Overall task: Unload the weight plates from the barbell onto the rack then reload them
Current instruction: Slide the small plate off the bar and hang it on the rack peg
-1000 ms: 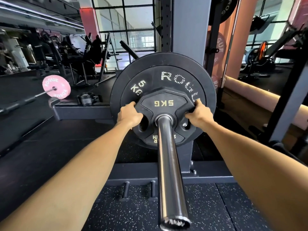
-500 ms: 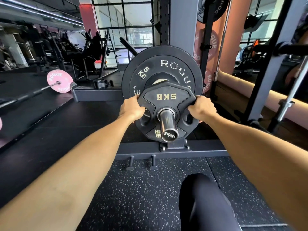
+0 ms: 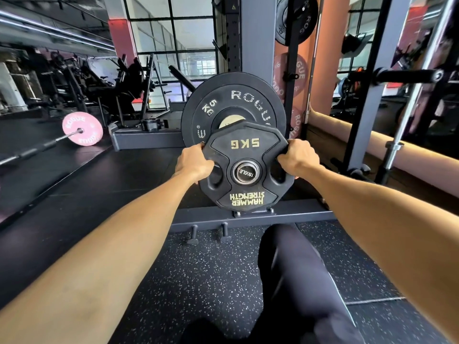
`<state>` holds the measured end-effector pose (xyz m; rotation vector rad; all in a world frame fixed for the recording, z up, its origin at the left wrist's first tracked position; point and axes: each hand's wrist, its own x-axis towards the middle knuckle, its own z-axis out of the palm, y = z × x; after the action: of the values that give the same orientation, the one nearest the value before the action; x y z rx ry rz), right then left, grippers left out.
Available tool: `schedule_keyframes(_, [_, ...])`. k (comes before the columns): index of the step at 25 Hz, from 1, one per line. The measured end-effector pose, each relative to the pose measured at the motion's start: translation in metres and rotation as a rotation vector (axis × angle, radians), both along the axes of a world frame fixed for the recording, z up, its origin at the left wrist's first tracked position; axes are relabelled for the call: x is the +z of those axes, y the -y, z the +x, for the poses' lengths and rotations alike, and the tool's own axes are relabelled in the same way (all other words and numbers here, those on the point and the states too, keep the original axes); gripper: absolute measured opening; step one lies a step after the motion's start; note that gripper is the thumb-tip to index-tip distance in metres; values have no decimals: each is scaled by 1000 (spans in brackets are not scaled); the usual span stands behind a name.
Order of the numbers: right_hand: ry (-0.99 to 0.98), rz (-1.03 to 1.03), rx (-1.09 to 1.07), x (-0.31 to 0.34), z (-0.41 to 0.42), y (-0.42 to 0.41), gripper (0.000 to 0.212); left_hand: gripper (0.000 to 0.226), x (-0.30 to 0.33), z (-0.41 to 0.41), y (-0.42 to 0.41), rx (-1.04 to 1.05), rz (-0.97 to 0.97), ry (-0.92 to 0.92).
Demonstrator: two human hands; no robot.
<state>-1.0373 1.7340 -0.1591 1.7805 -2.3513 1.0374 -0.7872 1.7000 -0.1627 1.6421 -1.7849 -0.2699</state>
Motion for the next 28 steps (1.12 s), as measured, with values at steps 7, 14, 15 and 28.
schedule_keyframes(7, [-98,-8,19,2,-1,-23,26,12,5,6,-20,-21,-1,77])
schedule_keyframes(14, [-169,-82,66,44,9,-23,21,9,52,21,-28,-16,-58,103])
schedule_keyframes(15, [-177,-107,70,56,11,-21,23,9,65,24,-27,-12,-81,107])
schedule_keyframes(28, [-188,-251,122,180,-25,82,19,12,193,-4,68,22,-229,119])
